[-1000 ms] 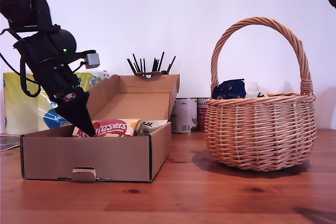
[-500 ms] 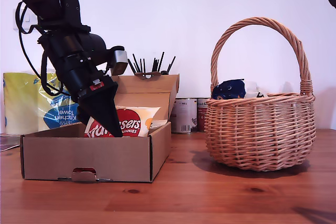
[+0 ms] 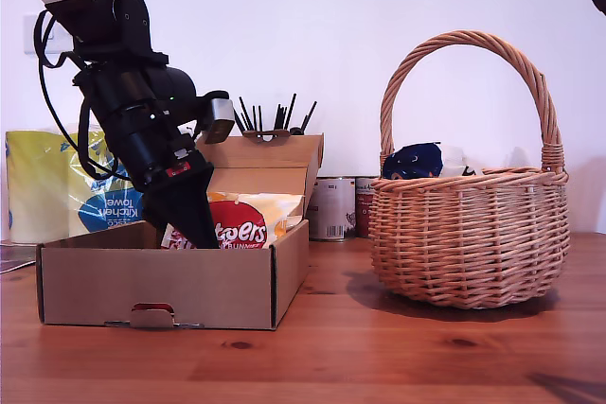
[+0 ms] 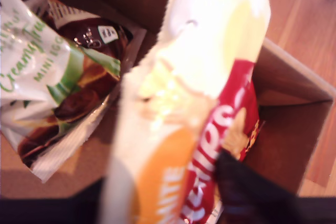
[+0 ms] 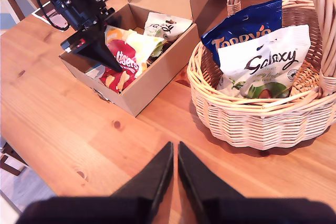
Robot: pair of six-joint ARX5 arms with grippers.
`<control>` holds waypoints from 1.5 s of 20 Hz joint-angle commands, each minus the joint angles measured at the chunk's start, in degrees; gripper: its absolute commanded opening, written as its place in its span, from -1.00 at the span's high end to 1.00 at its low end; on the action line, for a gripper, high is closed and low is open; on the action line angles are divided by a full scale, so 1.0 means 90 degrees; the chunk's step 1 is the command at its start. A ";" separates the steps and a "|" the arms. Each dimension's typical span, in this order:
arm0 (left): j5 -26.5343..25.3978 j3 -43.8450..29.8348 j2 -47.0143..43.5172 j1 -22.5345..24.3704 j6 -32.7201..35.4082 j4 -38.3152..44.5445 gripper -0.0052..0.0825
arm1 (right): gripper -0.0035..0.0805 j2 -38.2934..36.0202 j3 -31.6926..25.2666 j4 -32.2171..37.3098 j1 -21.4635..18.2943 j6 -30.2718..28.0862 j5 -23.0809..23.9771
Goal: Move the bags of Easter eggs from the cardboard box on the left into the woven basket on the right side.
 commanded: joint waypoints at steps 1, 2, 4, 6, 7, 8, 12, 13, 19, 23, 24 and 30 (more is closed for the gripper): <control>0.0000 -0.0058 0.0257 -0.0041 -0.0012 0.0032 0.74 | 0.95 -0.0015 0.0056 0.0080 0.0027 -0.0019 0.0002; 0.0000 -0.0036 0.0257 -0.0041 -0.0012 0.0012 0.80 | 0.95 -0.0015 0.0056 0.0090 0.0027 -0.0019 0.0002; 0.0002 0.0117 0.0250 -0.0044 -0.0012 -0.0226 0.86 | 0.95 -0.0015 0.0056 0.0112 0.0027 -0.0019 0.0002; 0.0005 0.0457 0.0216 -0.0044 -0.0015 -0.0636 0.89 | 0.95 -0.0015 0.0056 0.0109 0.0027 -0.0019 0.0002; 0.0039 0.0651 0.0211 -0.0044 -0.0017 -0.0823 0.89 | 0.95 -0.0015 0.0056 0.0109 0.0027 -0.0019 0.0002; 0.0053 0.0889 0.0160 -0.0041 -0.0019 -0.1049 0.89 | 0.95 -0.0015 0.0056 0.0109 0.0027 -0.0019 0.0002; 0.0602 0.1814 -0.0005 -0.0029 -0.0204 -0.1654 0.92 | 0.95 -0.0015 0.0056 0.0114 0.0027 -0.0019 0.0002; 0.0942 0.2062 -0.0036 -0.0029 -0.0432 -0.1766 0.93 | 0.95 -0.0015 0.0056 0.0114 0.0027 -0.0022 0.0002; 0.2533 0.2353 -0.0022 -0.0418 -0.2208 -0.1103 0.93 | 0.95 -0.0015 0.0056 0.0158 0.0027 -0.0022 0.0002; 0.2460 0.2348 -0.0019 -0.0901 -0.4041 -0.0044 0.93 | 0.95 0.0019 0.0056 0.0185 0.0027 -0.0022 0.0005; 0.2341 0.2348 0.0022 -0.1013 -0.4461 0.0175 0.93 | 0.95 0.0024 0.0056 0.0187 0.0027 -0.0022 0.0007; 0.1428 0.2348 0.0240 -0.1593 -0.5867 0.1535 0.93 | 0.95 0.0027 0.0056 0.0233 0.0027 -0.0022 0.0007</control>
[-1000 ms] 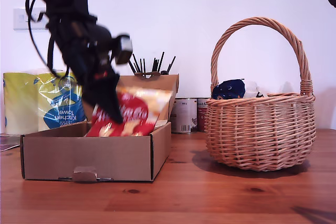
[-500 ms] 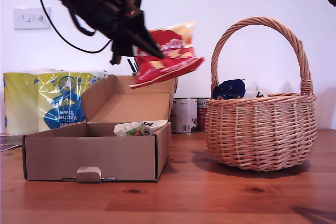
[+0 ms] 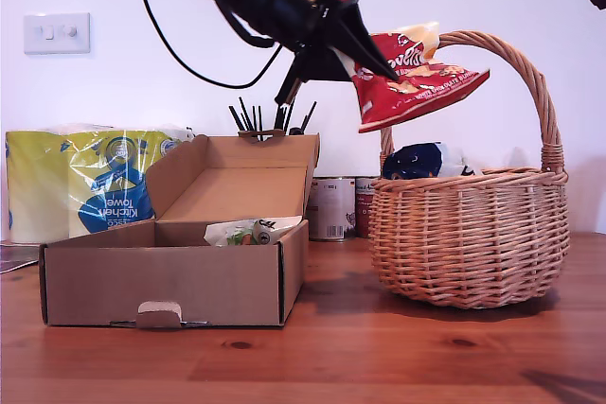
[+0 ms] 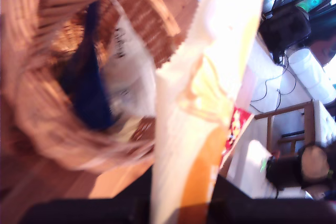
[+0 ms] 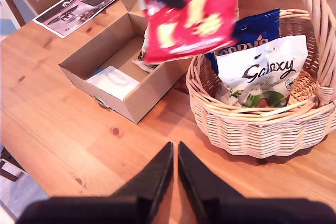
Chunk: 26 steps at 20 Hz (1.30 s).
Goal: Move the bags of Easter eggs from the cardboard box on the left into the woven basket on the right side.
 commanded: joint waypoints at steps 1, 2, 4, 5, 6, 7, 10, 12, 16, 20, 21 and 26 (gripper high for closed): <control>-0.0389 -0.0068 0.0265 -0.0141 -0.0240 0.0386 0.93 | 0.95 0.0007 0.0056 0.0046 0.0027 -0.0022 0.0007; -0.0612 -0.0068 0.0299 -0.0216 -0.0350 0.0512 0.93 | 0.95 0.0007 0.0056 0.0046 0.0027 -0.0019 0.0007; -0.1001 -0.0068 0.0435 -0.0393 -0.0413 0.0670 0.93 | 0.95 0.0007 0.0056 0.0046 0.0027 -0.0019 0.0007; -0.1100 -0.0068 0.0546 -0.0474 -0.0459 0.0772 0.93 | 0.95 0.0007 0.0056 0.0044 0.0027 -0.0022 0.0007; -0.1156 -0.0068 0.0636 -0.0544 -0.0459 0.0879 0.93 | 0.95 0.0007 0.0056 0.0044 0.0027 -0.0022 0.0010; -0.1243 -0.0068 0.0743 -0.0624 -0.0461 0.1010 0.93 | 0.95 0.0007 0.0056 0.0041 0.0027 -0.0022 0.0007; -0.1673 -0.0068 0.0998 -0.0831 -0.0525 0.1416 0.93 | 0.95 0.0007 0.0056 0.0019 0.0027 -0.0022 0.0007; -0.1984 -0.0068 0.1129 -0.0947 -0.0517 0.1705 0.93 | 0.95 0.0007 0.0056 0.0005 0.0027 -0.0022 0.0007; -0.2730 -0.0068 0.1236 -0.1122 -0.0459 0.2096 0.93 | 0.95 0.0007 0.0056 -0.0053 0.0027 -0.0022 0.0007; -0.3215 -0.0068 0.1302 -0.1222 -0.0231 0.2130 0.93 | 0.95 0.0007 0.0056 -0.0051 0.0027 -0.0022 0.0007; -0.3218 -0.0068 0.1336 -0.1243 -0.0228 0.2127 0.93 | 0.95 0.0007 0.0056 -0.0036 0.0027 -0.0024 0.0007; -0.3177 -0.0068 0.1610 -0.1253 -0.0223 0.2050 0.83 | 0.95 0.0007 0.0056 -0.0041 0.0027 -0.0022 0.0007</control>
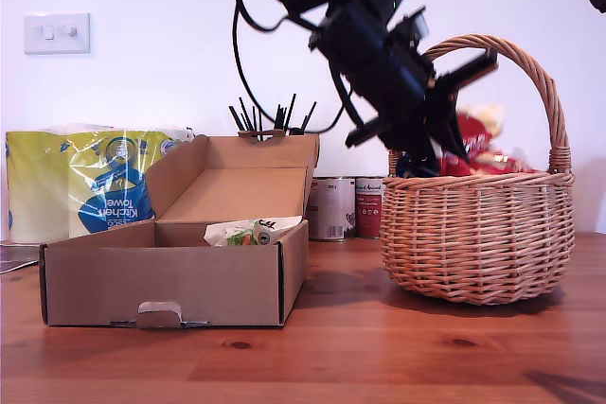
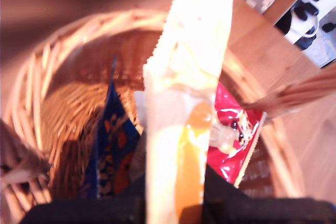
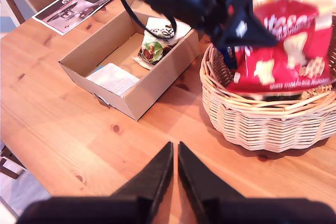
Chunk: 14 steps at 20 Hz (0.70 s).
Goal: Move the bags of Easter eggs from the cardboard box on the left into the woven basket on the right side.
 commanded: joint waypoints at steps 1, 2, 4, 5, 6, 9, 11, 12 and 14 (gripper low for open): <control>-0.0010 -0.0070 0.0369 -0.0024 0.0075 -0.0063 0.67 | 0.95 -0.0002 0.0056 0.0019 0.0027 -0.0022 0.0007; 0.0027 -0.0070 0.0362 -0.0024 0.0170 -0.0046 0.43 | 0.95 -0.0002 0.0056 0.0019 0.0027 -0.0022 0.0007; 0.0214 -0.0049 0.0330 0.0024 0.0260 -0.0109 0.08 | 0.95 -0.0002 0.0056 0.0036 0.0027 -0.0022 0.0005; 0.0330 -0.0022 0.0321 0.0032 0.0362 -0.0199 0.06 | 0.95 -0.0002 0.0056 0.0036 0.0027 -0.0022 0.0007; 0.0391 0.0005 0.0260 0.0051 0.0386 -0.0328 0.06 | 0.95 -0.0002 0.0056 0.0036 0.0027 -0.0022 0.0007; 0.0605 0.0012 -0.0036 0.0078 0.0631 -0.0607 0.06 | 0.95 -0.0002 0.0056 0.0039 0.0027 -0.0022 0.0005; 0.0612 0.0012 -0.0357 0.0129 0.0828 -0.0923 0.06 | 0.95 -0.0002 0.0056 0.0036 0.0027 -0.0022 0.0007; 0.0612 0.0015 -0.0529 0.0148 0.0942 -0.1112 0.06 | 0.95 -0.0002 0.0056 0.0036 0.0027 -0.0019 0.0007; 0.0612 0.0015 -0.0867 0.0238 0.1171 -0.1571 0.06 | 0.95 -0.0002 0.0056 0.0039 0.0027 -0.0022 0.0007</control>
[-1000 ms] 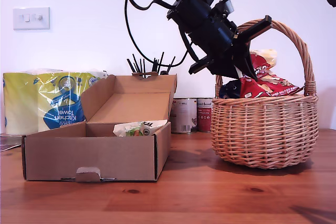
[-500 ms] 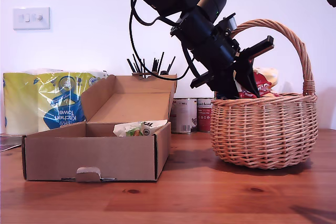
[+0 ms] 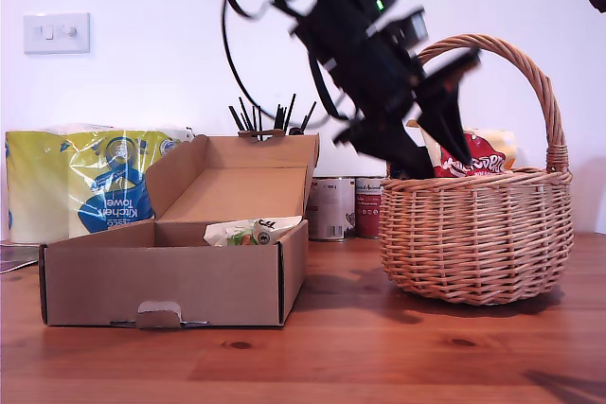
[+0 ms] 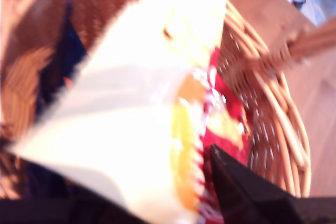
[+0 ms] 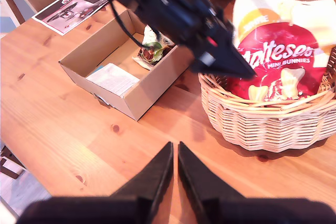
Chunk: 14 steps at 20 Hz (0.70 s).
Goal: Move the bags of Easter eggs from the cardboard box on the left into the woven basket on the right side.
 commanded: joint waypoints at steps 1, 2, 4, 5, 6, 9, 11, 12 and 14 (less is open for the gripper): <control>0.0005 0.0015 -0.0532 0.0138 0.0231 -0.0357 0.06 | 0.95 -0.0005 0.0056 0.0032 0.0027 -0.0019 0.0007; 0.0005 0.0015 -0.0680 0.0204 0.0393 -0.0641 0.06 | 0.95 -0.0005 0.0056 0.0032 0.0027 -0.0019 0.0007; -0.0002 0.0015 -0.0940 0.0386 0.0916 -0.1350 0.08 | 0.95 -0.0005 0.0056 0.0032 0.0027 -0.0022 0.0005; -0.0070 0.0015 -0.1027 0.0500 0.1132 -0.1700 0.10 | 0.95 -0.0005 0.0056 0.0032 0.0027 -0.0019 0.0007; -0.0189 0.0015 -0.1095 0.0631 0.1358 -0.2035 0.14 | 0.95 -0.0005 0.0056 0.0032 0.0027 -0.0019 0.0005; -0.0692 0.0012 -0.1122 0.1137 0.1766 -0.2837 0.19 | 0.95 -0.0005 0.0056 0.0032 0.0027 -0.0022 0.0007; -0.0806 0.0005 -0.1073 0.1496 0.1744 -0.3116 0.18 | 0.95 -0.0005 0.0056 0.0036 0.0027 -0.0022 0.0007; -0.0821 -0.0007 -0.1042 0.1651 0.1598 -0.3121 0.16 | 0.95 -0.0005 0.0056 0.0036 0.0027 -0.0022 0.0005; -0.0835 -0.0041 -0.0991 0.1887 0.1353 -0.3065 -0.33 | 0.95 -0.0005 0.0056 0.0061 0.0027 -0.0022 0.0007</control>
